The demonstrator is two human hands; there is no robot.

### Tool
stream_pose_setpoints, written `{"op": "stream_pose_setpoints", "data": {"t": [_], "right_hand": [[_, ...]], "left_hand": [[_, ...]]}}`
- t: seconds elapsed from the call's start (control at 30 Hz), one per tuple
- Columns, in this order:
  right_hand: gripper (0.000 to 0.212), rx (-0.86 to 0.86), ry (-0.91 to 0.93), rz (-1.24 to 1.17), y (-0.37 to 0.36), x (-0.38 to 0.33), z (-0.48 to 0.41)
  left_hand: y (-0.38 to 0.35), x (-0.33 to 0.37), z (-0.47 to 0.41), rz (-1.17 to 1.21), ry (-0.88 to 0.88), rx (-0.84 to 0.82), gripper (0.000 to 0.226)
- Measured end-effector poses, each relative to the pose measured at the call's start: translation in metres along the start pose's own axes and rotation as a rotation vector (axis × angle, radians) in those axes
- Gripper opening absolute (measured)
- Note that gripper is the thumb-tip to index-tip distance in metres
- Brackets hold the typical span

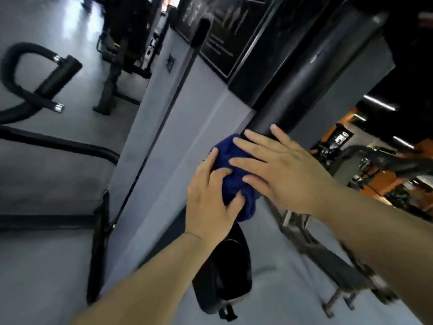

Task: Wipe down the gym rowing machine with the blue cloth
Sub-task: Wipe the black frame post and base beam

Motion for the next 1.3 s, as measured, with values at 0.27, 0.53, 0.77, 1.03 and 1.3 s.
{"op": "stream_pose_setpoints", "data": {"t": [0.27,0.53,0.77,1.03,1.3], "right_hand": [[0.043,0.134,-0.077,-0.034,0.023,0.011,-0.029],[0.036,0.103,-0.076,0.126,0.000,0.000,-0.037],[0.034,0.155,-0.052,0.144,-0.001,-0.002,-0.036],[0.037,0.235,-0.066,0.185,0.002,-0.008,-0.039],[0.047,0.171,-0.050,0.230,-0.013,-0.019,-0.042]], "left_hand": [[0.046,-0.045,-0.002,0.427,0.385,0.437,0.035],[-0.039,-0.025,0.041,-0.141,-0.148,-0.221,0.076],[0.023,-0.039,0.035,-0.081,-0.144,0.045,0.026],[-0.004,-0.080,0.046,0.050,0.251,0.140,0.061],[0.001,-0.064,0.009,0.142,0.170,0.311,0.044]]}}
Point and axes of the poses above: each hand's wrist, its own z-axis away from the middle knuckle, its own y-axis out of the back of the hand, x = y × z, the point moved 10 cm from there along -z, towards the middle knuckle, and after that the axes turned 8 degrees about z, right-handed, at the moved point
